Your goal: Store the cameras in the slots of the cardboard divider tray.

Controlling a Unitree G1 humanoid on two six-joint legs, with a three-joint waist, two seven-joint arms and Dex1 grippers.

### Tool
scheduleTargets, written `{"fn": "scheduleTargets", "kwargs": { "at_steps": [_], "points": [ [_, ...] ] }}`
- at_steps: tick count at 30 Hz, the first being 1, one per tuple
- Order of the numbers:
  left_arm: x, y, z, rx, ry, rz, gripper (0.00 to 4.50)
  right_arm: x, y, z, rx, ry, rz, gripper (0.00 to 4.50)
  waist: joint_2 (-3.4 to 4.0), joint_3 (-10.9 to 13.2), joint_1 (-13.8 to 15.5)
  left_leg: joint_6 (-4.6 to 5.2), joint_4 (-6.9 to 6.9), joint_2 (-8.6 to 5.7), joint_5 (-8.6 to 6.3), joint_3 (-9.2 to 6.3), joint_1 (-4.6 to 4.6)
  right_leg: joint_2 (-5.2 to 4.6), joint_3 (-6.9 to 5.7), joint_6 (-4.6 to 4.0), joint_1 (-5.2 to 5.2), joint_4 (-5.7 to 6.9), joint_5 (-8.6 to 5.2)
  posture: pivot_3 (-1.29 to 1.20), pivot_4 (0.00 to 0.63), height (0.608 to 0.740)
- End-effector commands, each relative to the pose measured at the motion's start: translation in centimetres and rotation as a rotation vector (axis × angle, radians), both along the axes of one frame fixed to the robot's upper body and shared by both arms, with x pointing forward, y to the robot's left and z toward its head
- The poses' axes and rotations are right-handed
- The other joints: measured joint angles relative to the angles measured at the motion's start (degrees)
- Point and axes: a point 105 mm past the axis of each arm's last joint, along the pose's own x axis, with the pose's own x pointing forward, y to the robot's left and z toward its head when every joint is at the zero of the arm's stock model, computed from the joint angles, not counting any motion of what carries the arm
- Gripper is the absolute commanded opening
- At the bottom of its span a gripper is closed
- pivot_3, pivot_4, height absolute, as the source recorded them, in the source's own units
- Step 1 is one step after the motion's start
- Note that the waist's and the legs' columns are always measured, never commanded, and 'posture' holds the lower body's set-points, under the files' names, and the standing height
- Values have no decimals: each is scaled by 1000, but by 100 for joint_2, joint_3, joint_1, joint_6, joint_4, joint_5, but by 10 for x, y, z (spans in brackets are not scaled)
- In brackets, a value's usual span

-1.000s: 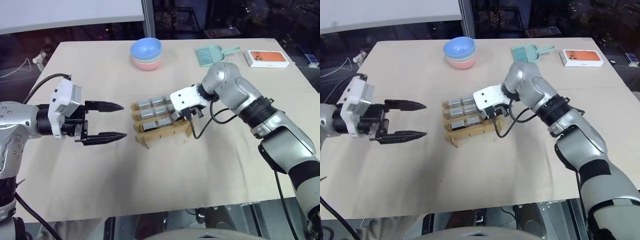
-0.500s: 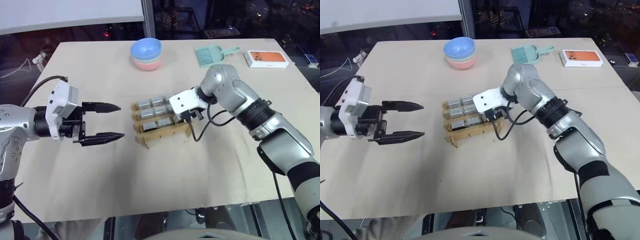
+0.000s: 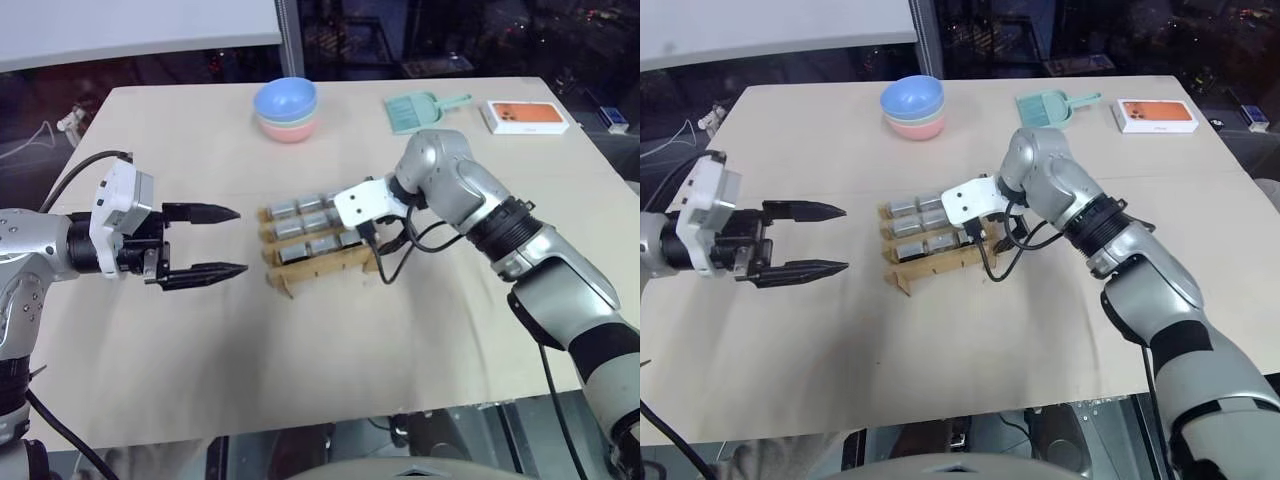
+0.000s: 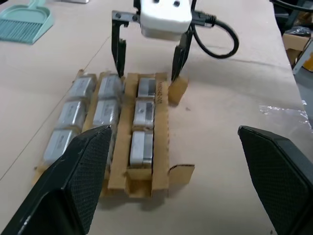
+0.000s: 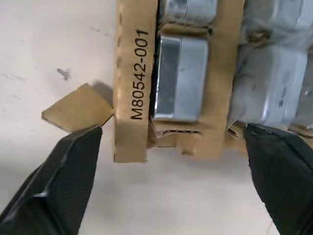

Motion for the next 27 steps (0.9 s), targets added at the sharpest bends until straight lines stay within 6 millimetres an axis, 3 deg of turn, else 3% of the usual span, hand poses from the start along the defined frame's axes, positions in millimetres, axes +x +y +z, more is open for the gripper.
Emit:
{"fn": "scheduleTargets", "kwargs": {
  "at_steps": [1,5,9,15,17,21,24,27],
  "points": [
    [-2,-3,8,-1,-38,-22,4291,-4,-4,3,26,42,-14,4478,5,3,-15,-1,0,0,0,-2,1,1,0,1,-2,7,0,0,150,740],
    [-3,-4,6,-4,-30,-24,4291,-7,-17,20,123,66,-57,4478,6,5,23,-2,0,-1,1,-11,-10,-2,-7,9,-6,7,6,0,150,740],
    [-4,-4,3,-15,-25,3,4291,-16,-38,42,334,104,-115,4478,6,6,93,-21,-4,-5,11,-13,-31,-10,-14,12,-8,-23,8,0,150,740],
    [-13,-2,-17,-73,30,85,4291,-39,-93,66,719,195,-245,4478,5,7,130,-3,-14,-6,-1,-13,-32,-13,-16,13,-9,-28,7,0,150,740],
    [-15,-2,-27,-113,57,135,4291,-52,-114,61,805,201,-251,4478,4,7,133,6,-14,-5,-6,-14,-26,-13,-17,13,-5,-28,7,0,150,740],
    [-18,-2,-53,-177,77,283,4291,-70,-151,29,913,252,-438,4478,3,6,142,9,-12,0,-8,-14,-16,-15,-15,13,3,-25,6,0,150,740],
    [-22,0,-74,-221,80,386,4291,-78,-172,12,1046,162,-519,4478,2,5,122,9,-10,-2,-7,-11,-7,-14,-6,12,6,-20,6,0,150,740],
    [-31,-1,-96,-230,111,454,4291,-95,-186,-11,1064,174,-607,4478,5,3,126,10,-8,1,-7,-4,-2,-6,4,4,2,-16,1,0,150,740]
  ]
}}
